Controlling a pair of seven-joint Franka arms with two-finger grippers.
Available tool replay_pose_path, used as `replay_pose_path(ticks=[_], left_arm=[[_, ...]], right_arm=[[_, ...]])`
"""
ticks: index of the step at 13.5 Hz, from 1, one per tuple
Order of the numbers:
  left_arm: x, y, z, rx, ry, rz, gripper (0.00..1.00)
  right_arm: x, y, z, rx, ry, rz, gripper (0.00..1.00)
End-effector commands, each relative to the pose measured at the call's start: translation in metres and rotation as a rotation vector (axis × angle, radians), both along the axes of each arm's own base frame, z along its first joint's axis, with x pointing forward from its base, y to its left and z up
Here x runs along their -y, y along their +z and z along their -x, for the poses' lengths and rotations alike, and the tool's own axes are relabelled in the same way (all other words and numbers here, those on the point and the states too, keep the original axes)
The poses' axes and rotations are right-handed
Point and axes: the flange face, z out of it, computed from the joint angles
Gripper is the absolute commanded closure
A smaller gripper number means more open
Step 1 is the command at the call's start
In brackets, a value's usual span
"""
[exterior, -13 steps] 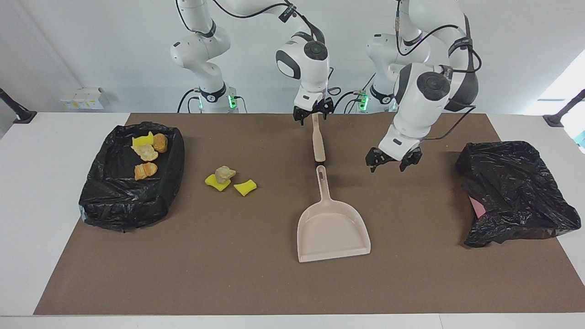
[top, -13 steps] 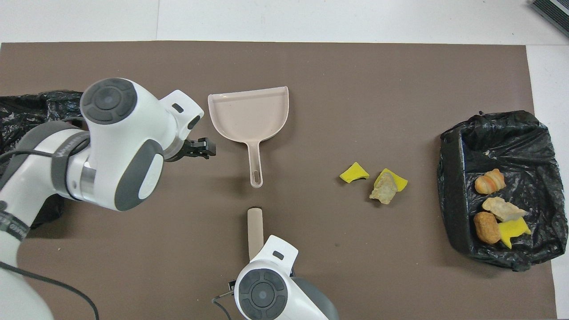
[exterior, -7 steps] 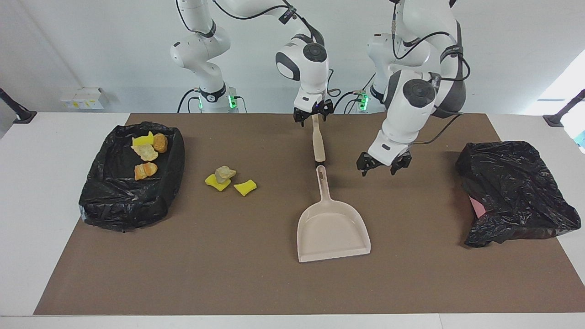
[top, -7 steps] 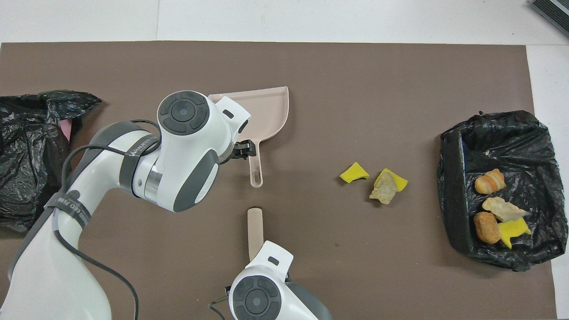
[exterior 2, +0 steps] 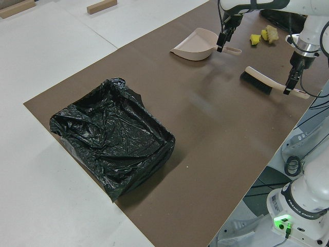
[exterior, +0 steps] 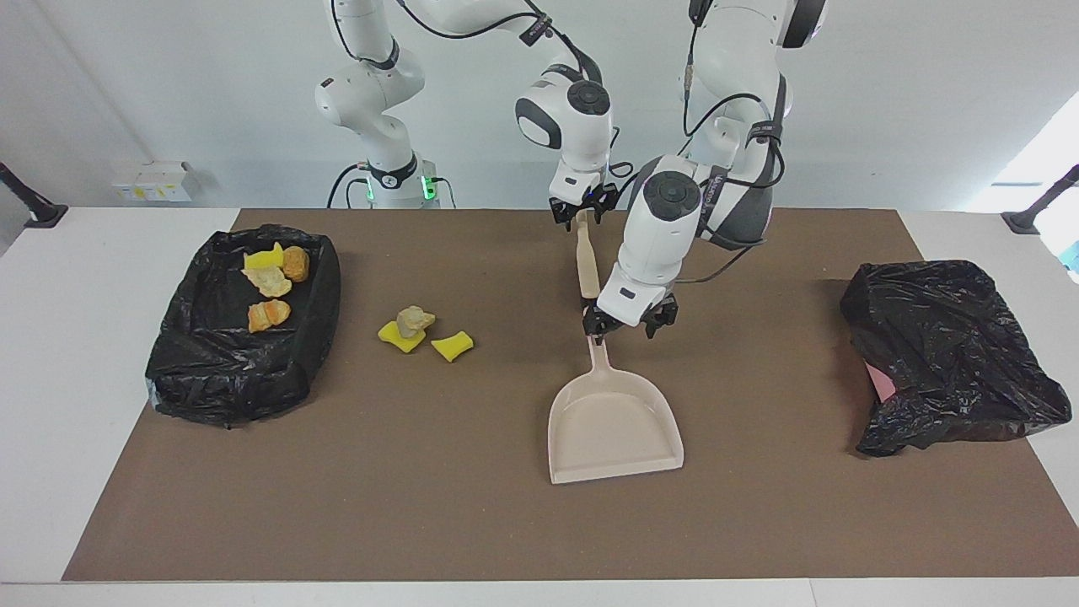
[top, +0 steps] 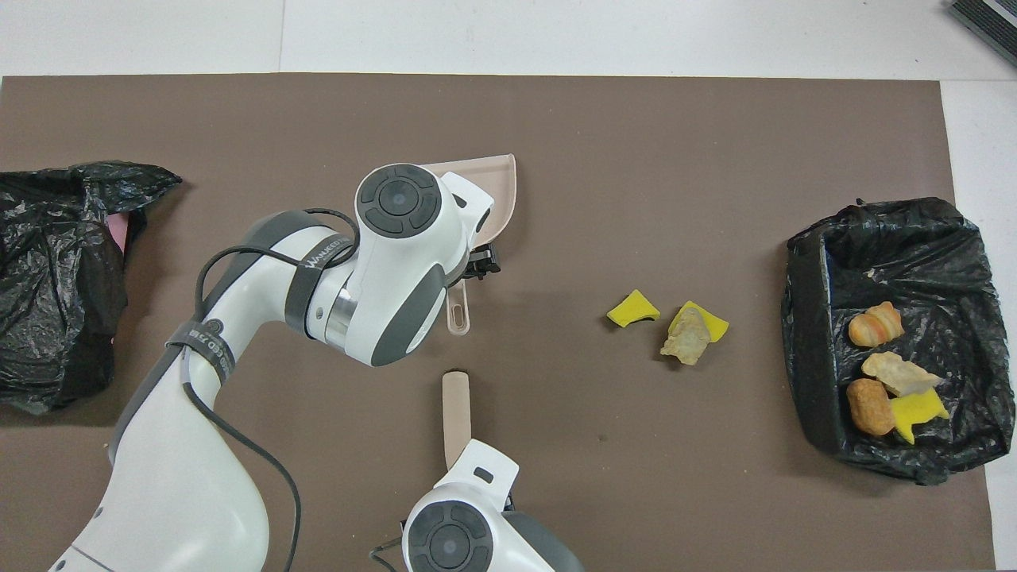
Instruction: Sweep and dump trash in bin
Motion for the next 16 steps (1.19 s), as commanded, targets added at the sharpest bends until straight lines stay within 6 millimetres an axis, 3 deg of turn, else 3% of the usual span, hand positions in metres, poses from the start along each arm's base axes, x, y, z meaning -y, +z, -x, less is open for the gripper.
replay_pose_path(ticks=[1, 2, 4, 5, 6, 10, 12, 16], left_arm=[[0.003, -0.002, -0.003, 0.01, 0.014, -0.001, 0.25], [0.002, -0.008, 0.001, 0.001, 0.011, -0.008, 0.46], [0.008, -0.019, 0.012, 0.003, -0.004, -0.007, 0.69], [0.007, -0.018, 0.012, 0.001, -0.004, -0.008, 0.79], [0.007, -0.018, 0.012, 0.0, -0.004, -0.009, 1.0], [-0.009, -0.004, -0.001, 0.017, 0.0, -0.007, 1.0], [-0.034, 0.012, -0.014, 0.029, -0.02, -0.003, 1.0], [-0.112, 0.054, -0.033, 0.002, -0.229, -0.007, 1.0]], right_arm=[[-0.004, 0.001, 0.0, -0.002, -0.074, -0.018, 1.0], [-0.005, 0.003, -0.002, -0.001, -0.08, -0.021, 1.0], [0.0, 0.013, -0.009, 0.0, -0.086, -0.016, 1.0], [0.01, 0.027, -0.016, 0.005, -0.094, -0.011, 1.0], [0.026, 0.04, -0.027, 0.009, -0.088, -0.004, 1.0], [0.115, 0.094, -0.065, -0.024, -0.062, 0.054, 1.0], [0.157, 0.099, -0.091, -0.013, -0.153, 0.086, 1.0], [0.24, 0.087, -0.138, 0.017, -0.212, 0.21, 1.0]])
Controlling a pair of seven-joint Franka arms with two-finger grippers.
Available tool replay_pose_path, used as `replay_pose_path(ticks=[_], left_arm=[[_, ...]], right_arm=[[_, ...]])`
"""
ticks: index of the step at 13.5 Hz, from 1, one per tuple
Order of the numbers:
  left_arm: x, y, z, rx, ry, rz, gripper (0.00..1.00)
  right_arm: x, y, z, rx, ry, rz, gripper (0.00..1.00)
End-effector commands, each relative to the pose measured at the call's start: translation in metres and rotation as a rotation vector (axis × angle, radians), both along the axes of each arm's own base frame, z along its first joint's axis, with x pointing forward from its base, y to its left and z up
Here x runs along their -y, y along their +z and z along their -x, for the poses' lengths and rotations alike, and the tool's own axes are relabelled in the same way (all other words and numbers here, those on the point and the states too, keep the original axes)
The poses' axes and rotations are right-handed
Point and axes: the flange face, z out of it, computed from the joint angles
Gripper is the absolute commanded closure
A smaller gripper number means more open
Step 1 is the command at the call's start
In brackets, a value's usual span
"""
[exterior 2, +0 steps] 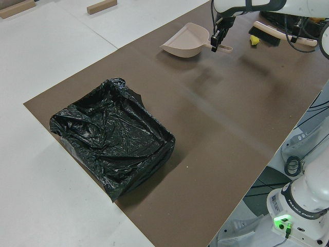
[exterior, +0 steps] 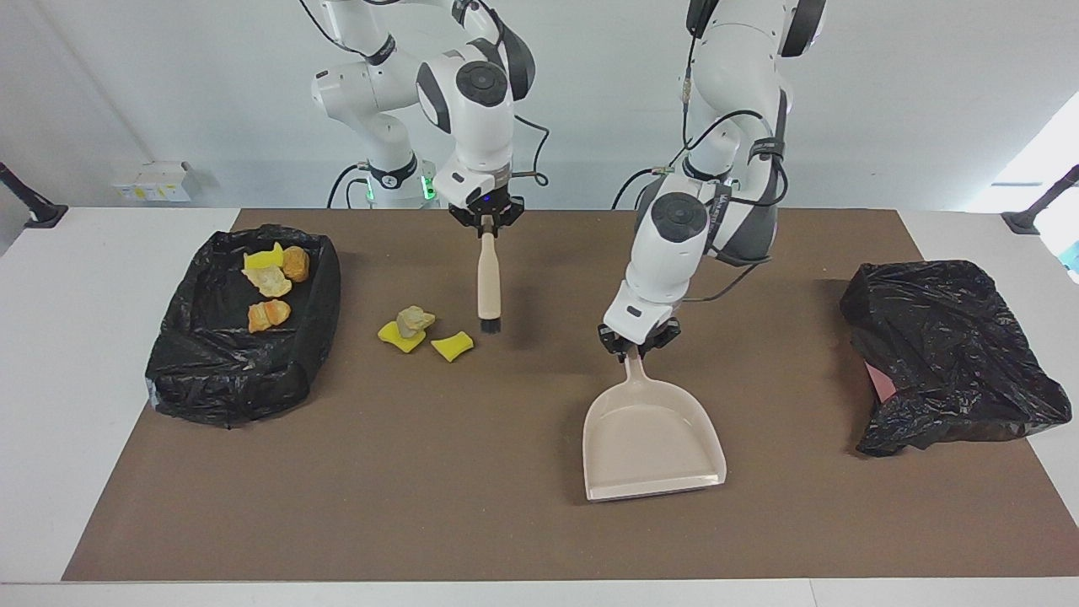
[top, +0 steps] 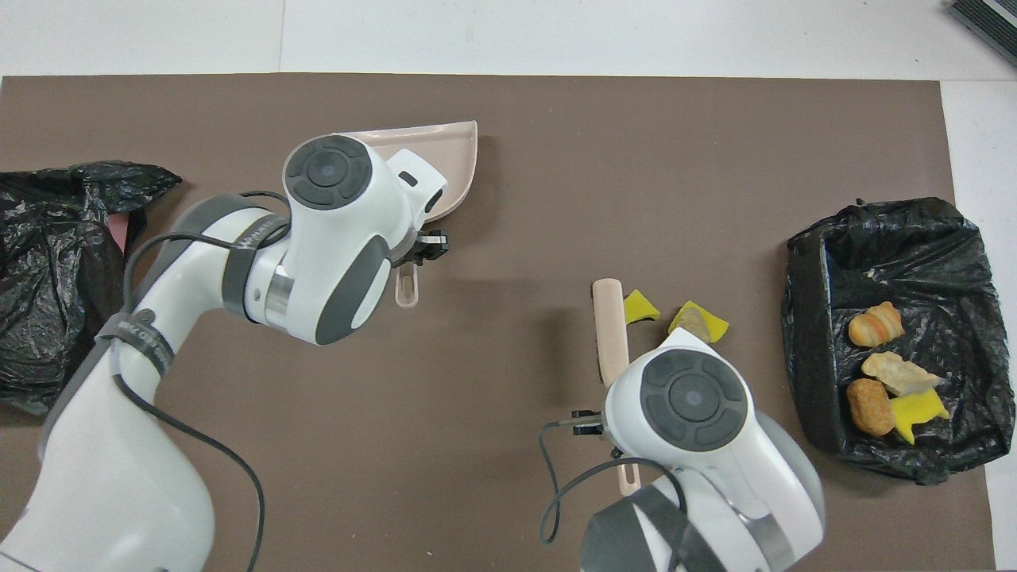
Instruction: Sweep and dump trash in bin
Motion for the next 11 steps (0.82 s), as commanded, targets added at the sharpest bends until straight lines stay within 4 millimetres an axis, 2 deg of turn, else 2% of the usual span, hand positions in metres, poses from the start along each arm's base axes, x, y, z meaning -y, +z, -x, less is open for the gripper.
replay_pose_path(ticks=[1, 4, 5, 7, 8, 9, 11], left_arm=[[-0.042, 0.036, 0.003, -0.029, -0.137, -0.003, 1.0], [-0.081, 0.051, 0.005, -0.088, -0.348, -0.003, 1.0], [-0.084, 0.052, 0.008, -0.1, -0.441, 0.002, 1.0], [-0.091, 0.05, 0.01, -0.11, -0.605, 0.012, 1.0], [-0.092, 0.045, 0.014, -0.119, -0.694, 0.018, 1.0], [-0.094, 0.045, 0.018, -0.121, -0.798, 0.008, 1.0], [-0.084, 0.044, 0.031, -0.128, -0.984, -0.024, 1.0]], right_arm=[[0.042, -0.01, -0.013, 0.002, 0.044, 0.073, 1.0], [0.068, -0.01, -0.017, 0.004, 0.137, 0.241, 1.0], [0.074, -0.01, -0.016, -0.006, 0.16, 0.275, 1.0], [0.118, -0.023, -0.026, -0.022, 0.152, 0.26, 1.0], [0.132, -0.029, -0.027, -0.041, 0.177, 0.25, 1.0], [0.142, -0.032, -0.025, -0.048, 0.166, 0.25, 1.0], [0.148, -0.048, -0.019, -0.064, 0.171, 0.246, 1.0]])
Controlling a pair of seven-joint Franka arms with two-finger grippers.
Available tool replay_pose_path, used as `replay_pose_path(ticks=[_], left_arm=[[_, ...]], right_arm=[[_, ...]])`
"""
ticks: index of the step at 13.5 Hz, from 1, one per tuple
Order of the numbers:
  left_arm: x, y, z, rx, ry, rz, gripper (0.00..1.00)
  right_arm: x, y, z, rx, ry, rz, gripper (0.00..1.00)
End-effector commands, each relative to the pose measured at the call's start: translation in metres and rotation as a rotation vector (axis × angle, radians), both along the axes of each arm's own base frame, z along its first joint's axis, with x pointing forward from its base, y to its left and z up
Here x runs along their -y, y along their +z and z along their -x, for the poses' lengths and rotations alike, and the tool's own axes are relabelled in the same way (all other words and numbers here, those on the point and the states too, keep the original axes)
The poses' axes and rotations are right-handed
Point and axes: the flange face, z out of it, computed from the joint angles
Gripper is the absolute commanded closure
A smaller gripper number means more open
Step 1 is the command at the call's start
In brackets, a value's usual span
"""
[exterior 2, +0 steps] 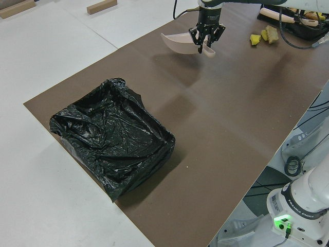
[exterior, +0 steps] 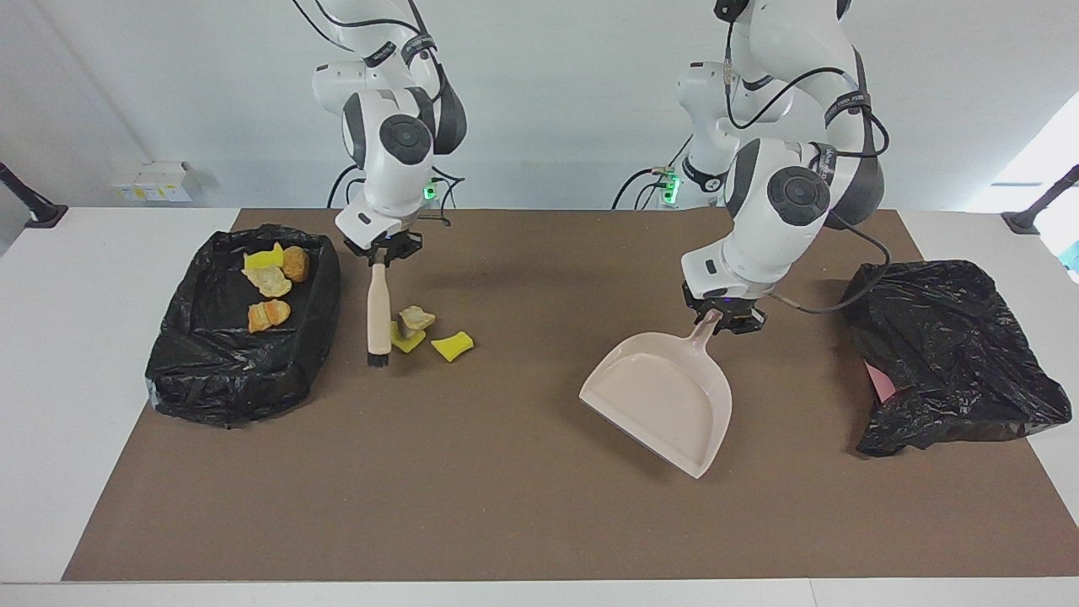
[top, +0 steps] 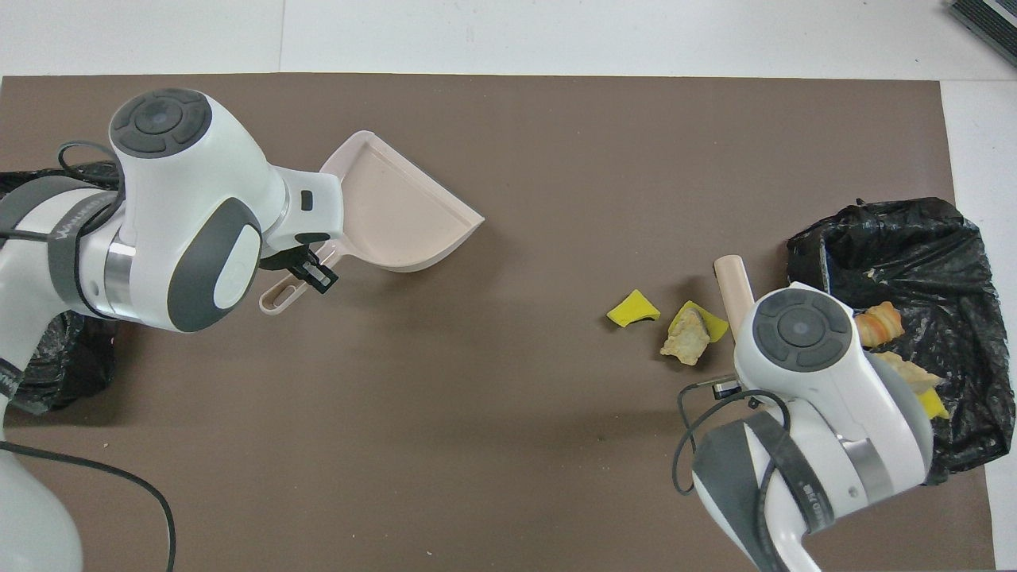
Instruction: Sweep and dump trash in bin
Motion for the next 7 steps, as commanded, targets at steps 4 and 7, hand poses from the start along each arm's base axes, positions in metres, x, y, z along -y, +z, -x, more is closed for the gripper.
replay_pose_path(ticks=[4, 7], left_arm=[[0.049, -0.011, 0.087, 0.073, -0.42, -0.119, 1.0], [0.071, -0.036, 0.109, 0.06, -0.472, -0.119, 1.0]], right_arm=[[0.001, -0.027, 0.015, -0.056, 0.076, -0.011, 1.0], [-0.025, -0.045, 0.016, -0.073, 0.02, -0.101, 1.0]])
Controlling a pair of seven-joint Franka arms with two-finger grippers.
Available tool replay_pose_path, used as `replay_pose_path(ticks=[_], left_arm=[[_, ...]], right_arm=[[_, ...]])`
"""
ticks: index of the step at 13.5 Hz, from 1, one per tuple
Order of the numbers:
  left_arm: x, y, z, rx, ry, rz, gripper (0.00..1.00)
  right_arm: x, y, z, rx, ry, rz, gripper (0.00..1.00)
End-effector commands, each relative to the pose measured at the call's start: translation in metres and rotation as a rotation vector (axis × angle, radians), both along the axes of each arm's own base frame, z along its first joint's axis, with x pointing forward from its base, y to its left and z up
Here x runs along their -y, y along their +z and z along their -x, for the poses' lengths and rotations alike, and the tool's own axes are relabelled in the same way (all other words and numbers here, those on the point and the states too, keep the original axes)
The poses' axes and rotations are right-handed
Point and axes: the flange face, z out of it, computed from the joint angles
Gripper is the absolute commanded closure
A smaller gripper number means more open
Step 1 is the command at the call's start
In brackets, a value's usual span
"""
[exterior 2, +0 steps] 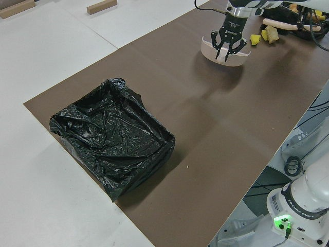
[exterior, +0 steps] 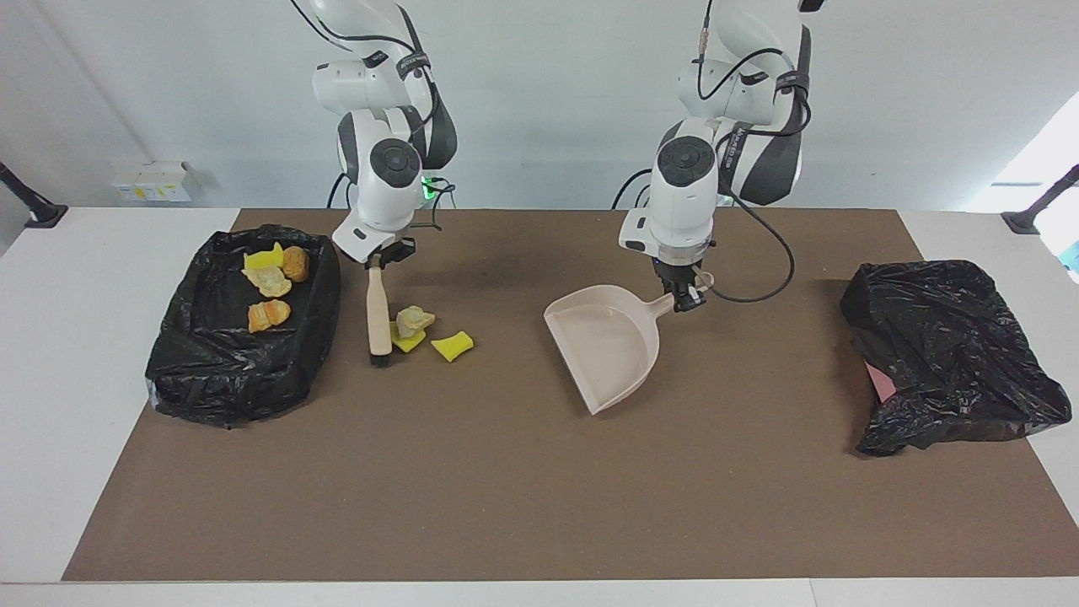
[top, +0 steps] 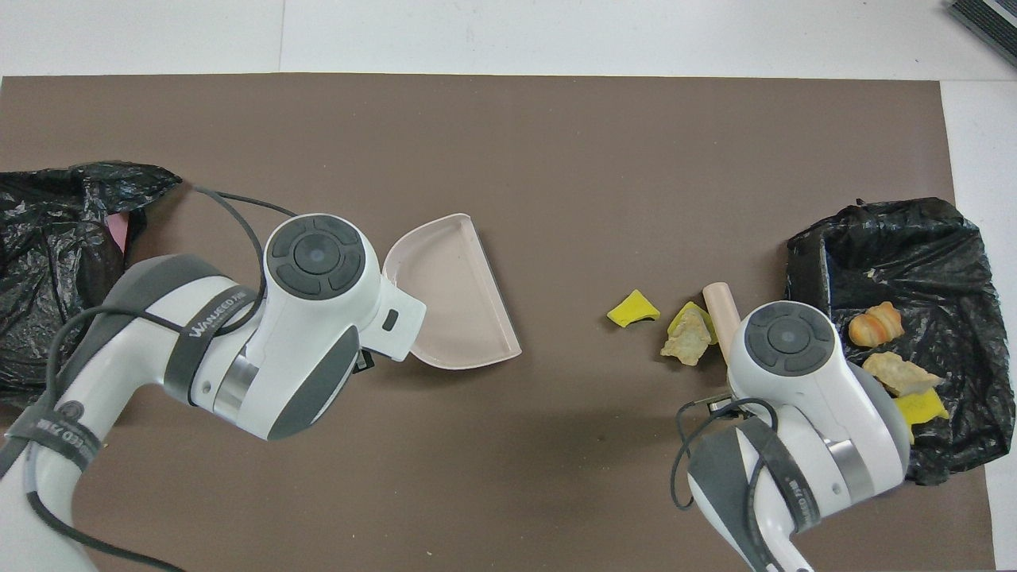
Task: Sweep and dump trash in bin
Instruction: 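Sweep the remaining sponges into the dustpan with the right gripper's brush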
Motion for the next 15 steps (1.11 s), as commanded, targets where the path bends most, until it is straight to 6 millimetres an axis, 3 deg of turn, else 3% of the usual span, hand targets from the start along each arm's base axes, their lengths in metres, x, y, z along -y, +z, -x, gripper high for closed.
replay_pose_path(ticks=[1, 3, 4, 8, 10, 15], left_arm=[[0.008, -0.014, 0.019, 0.021, -0.063, -0.001, 1.0], [0.022, -0.025, 0.027, 0.008, -0.093, -0.011, 1.0], [0.035, -0.026, 0.035, 0.005, -0.12, -0.011, 1.0], [0.041, -0.026, 0.039, 0.009, -0.13, -0.006, 1.0], [0.056, -0.034, 0.053, 0.002, -0.134, -0.017, 1.0], [0.068, -0.052, 0.06, 0.011, -0.09, -0.02, 1.0]], right_arm=[[-0.024, -0.01, -0.001, 0.008, -0.014, -0.081, 1.0], [-0.034, -0.018, 0.0, 0.007, -0.067, -0.1, 1.0], [-0.052, -0.019, 0.005, 0.004, -0.065, -0.116, 1.0], [-0.094, -0.022, 0.01, -0.018, -0.101, -0.212, 1.0], [-0.113, -0.029, 0.015, -0.023, -0.109, -0.226, 1.0], [-0.162, -0.019, 0.01, -0.127, -0.174, -0.491, 1.0]])
